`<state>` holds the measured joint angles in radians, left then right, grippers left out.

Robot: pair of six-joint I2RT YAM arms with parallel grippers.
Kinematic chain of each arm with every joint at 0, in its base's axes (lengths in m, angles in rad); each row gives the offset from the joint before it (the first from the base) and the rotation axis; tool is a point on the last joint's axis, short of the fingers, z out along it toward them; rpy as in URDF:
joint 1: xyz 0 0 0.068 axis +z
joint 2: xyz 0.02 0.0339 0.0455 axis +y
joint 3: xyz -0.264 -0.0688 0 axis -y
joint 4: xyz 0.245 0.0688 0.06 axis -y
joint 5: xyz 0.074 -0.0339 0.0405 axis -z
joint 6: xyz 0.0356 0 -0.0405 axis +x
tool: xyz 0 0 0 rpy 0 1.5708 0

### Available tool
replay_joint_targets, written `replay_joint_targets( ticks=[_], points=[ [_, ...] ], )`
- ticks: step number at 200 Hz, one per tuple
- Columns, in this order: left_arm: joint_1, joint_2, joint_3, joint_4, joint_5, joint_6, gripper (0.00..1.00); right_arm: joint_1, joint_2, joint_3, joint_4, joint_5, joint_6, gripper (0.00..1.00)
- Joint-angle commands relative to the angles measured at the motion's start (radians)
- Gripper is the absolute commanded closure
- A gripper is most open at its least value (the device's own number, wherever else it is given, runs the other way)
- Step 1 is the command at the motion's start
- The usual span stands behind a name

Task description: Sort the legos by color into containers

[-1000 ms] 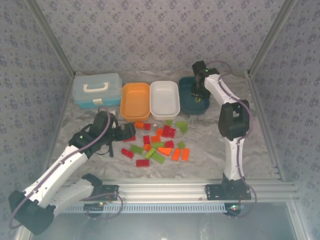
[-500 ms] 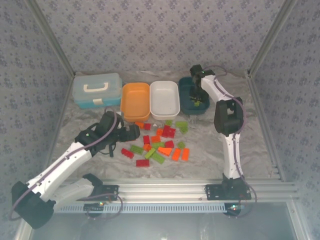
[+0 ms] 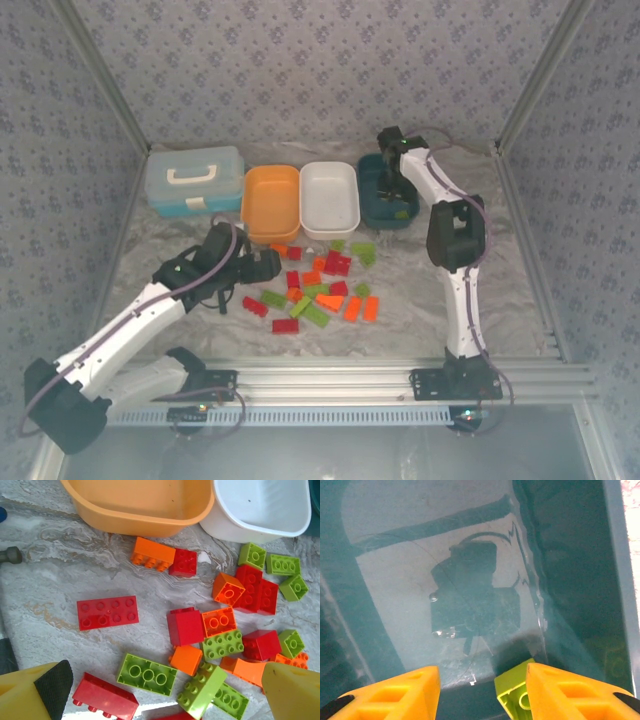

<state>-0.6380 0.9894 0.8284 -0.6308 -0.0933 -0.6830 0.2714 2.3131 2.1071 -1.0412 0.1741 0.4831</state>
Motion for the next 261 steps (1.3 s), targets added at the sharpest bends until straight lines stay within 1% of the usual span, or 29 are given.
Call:
replay_joint_targets(
  ticks=[1, 10, 25, 41, 59, 73, 87, 106, 142, 163, 168, 201, 234, 242, 261],
  points=[
    [-0.008, 0.040, 0.062, -0.042, -0.073, -0.022, 0.01, 0.070, -0.209, -0.022, 0.003, 0.093, -0.025, 0.44],
    [-0.007, 0.074, 0.080, -0.084, -0.099, -0.032, 0.01, 0.097, -0.281, -0.067, 0.025, 0.109, -0.025, 0.42],
    [-0.007, 0.139, 0.119, -0.133, -0.153, -0.045, 0.01, 0.143, -0.404, -0.170, 0.072, 0.122, -0.017, 0.41],
    [-0.005, 0.221, 0.176, -0.198, -0.238, -0.060, 0.01, 0.210, -0.531, -0.317, 0.124, 0.148, -0.009, 0.41],
    [0.005, 0.321, 0.226, -0.219, -0.283, -0.039, 0.01, 0.271, -0.654, -0.487, 0.184, 0.134, 0.015, 0.41],
    [0.020, 0.414, 0.271, -0.244, -0.286, -0.036, 0.01, 0.308, -0.734, -0.596, 0.200, 0.128, 0.049, 0.41],
    [0.028, 0.512, 0.304, -0.251, -0.263, -0.038, 0.01, 0.342, -0.817, -0.684, 0.206, 0.132, 0.077, 0.39],
    [0.033, 0.600, 0.314, -0.231, -0.233, -0.058, 0.01, 0.384, -0.914, -0.767, 0.202, 0.142, 0.099, 0.36],
    [0.080, 0.694, 0.298, -0.164, -0.135, -0.094, 0.01, 0.445, -1.016, -0.846, 0.159, 0.159, 0.134, 0.32],
    [0.100, 0.715, 0.277, -0.119, -0.107, -0.081, 0.01, 0.460, -1.062, -0.891, 0.161, 0.147, 0.139, 0.29],
    [0.105, 0.724, 0.281, -0.121, -0.104, -0.076, 0.01, 0.463, -1.072, -0.900, 0.161, 0.145, 0.165, 0.29],
    [0.103, 0.769, 0.281, -0.105, -0.049, -0.058, 0.01, 0.472, -1.111, -0.906, 0.163, 0.137, 0.184, 0.27],
    [0.092, 0.772, 0.235, -0.080, -0.046, -0.057, 0.01, 0.473, -1.104, -0.890, 0.158, 0.146, 0.179, 0.26],
    [0.093, 0.770, 0.226, -0.073, -0.046, -0.054, 0.02, 0.473, -1.101, -0.885, 0.161, 0.145, 0.178, 0.26],
    [0.091, 0.767, 0.215, -0.066, -0.041, -0.045, 0.11, 0.475, -1.087, -0.877, 0.157, 0.146, 0.176, 0.26]
  ],
)
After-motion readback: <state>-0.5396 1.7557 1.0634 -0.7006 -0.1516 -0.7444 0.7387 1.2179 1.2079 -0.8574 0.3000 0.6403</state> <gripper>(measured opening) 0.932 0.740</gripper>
